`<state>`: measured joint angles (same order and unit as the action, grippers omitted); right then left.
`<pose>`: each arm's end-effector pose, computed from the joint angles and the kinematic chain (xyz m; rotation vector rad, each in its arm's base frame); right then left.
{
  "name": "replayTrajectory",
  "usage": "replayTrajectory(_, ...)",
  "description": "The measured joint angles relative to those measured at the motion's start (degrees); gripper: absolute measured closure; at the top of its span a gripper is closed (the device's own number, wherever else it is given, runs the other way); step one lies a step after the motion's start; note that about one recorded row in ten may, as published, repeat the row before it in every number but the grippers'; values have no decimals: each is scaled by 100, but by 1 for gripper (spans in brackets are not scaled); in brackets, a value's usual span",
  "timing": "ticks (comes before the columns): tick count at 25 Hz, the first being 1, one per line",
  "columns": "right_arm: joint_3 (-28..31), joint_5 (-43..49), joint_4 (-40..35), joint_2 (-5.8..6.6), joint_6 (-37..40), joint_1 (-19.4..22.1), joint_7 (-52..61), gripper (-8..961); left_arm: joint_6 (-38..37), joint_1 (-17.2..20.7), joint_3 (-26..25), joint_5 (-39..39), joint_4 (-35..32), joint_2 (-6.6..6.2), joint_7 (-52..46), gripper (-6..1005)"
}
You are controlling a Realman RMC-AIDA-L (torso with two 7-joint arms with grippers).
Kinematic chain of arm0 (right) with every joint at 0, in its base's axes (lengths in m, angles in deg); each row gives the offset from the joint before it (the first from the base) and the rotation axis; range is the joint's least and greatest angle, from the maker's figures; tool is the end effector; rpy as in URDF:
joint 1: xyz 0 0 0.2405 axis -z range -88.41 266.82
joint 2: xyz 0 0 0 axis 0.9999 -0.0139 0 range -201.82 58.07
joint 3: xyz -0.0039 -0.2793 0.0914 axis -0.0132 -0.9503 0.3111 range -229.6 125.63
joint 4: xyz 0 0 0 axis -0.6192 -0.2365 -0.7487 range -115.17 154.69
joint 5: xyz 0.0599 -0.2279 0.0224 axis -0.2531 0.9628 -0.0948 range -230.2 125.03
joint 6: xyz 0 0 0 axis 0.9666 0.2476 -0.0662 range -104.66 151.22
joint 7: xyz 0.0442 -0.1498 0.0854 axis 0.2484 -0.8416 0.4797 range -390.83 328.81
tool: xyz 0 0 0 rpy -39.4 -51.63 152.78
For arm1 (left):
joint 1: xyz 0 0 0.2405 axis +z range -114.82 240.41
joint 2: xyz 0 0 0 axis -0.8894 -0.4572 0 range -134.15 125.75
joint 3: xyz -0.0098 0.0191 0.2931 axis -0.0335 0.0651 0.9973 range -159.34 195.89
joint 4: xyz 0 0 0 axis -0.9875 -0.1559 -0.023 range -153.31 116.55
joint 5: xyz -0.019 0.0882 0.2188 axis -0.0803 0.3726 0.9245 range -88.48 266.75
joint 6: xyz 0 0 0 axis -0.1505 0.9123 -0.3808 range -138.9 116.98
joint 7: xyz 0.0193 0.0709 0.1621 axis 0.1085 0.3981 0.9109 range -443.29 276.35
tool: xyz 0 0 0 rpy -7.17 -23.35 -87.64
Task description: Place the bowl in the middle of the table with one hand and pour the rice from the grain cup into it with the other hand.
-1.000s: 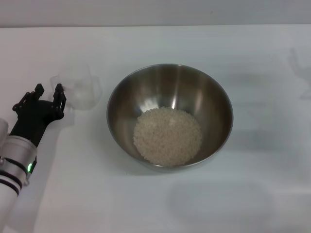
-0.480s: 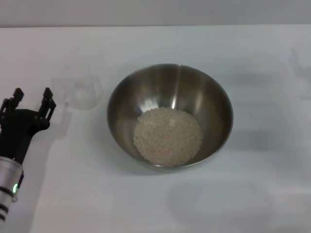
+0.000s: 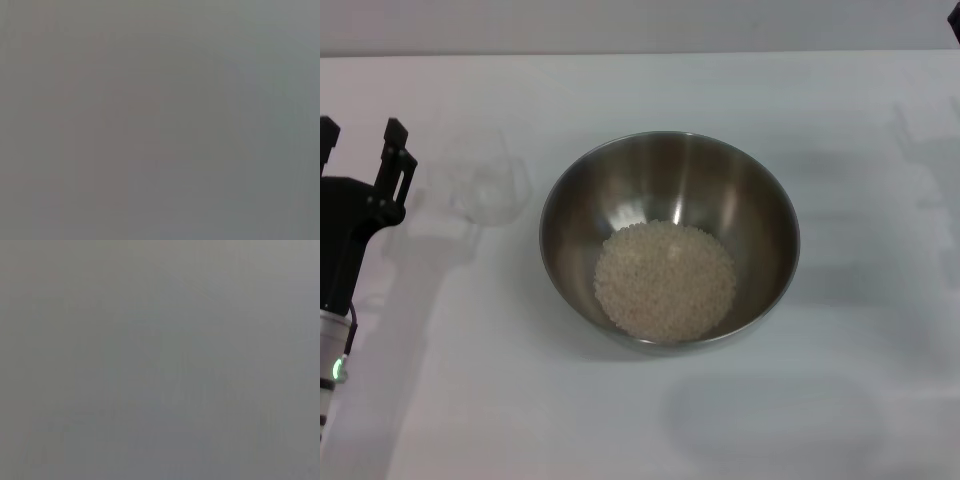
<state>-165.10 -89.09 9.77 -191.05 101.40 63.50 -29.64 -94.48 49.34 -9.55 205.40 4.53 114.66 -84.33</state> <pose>0.3422 0.3991 -0.0025 -1.4326 0.2719 0.7735 -0.3379 0.3076 -0.0691 -1.5258 -0.4632 -0.9171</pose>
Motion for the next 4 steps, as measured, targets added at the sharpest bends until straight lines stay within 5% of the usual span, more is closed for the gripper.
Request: replayTrajectory(4,2,-1,-67,-7,-100,0,6,179,-109,-134,-8,-30,-62,-2,8,302)
